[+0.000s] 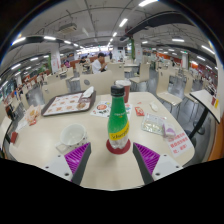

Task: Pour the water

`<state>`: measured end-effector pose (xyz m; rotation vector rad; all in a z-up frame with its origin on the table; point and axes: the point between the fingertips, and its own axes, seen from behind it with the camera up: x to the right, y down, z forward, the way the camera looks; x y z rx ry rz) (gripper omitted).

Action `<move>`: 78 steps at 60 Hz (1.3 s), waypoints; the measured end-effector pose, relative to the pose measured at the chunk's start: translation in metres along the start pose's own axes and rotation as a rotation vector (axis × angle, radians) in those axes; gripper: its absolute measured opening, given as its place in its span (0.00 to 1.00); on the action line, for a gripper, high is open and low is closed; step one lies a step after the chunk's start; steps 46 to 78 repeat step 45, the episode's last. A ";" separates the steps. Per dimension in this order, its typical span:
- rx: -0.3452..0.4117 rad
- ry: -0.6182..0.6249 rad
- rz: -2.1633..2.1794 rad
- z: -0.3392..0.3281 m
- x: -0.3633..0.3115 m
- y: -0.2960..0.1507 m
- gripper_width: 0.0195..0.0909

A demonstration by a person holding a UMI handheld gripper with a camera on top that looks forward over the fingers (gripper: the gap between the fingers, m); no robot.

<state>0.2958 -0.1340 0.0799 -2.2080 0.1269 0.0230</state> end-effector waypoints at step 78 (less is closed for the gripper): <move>-0.019 -0.106 -0.016 -0.142 -0.379 -0.030 0.93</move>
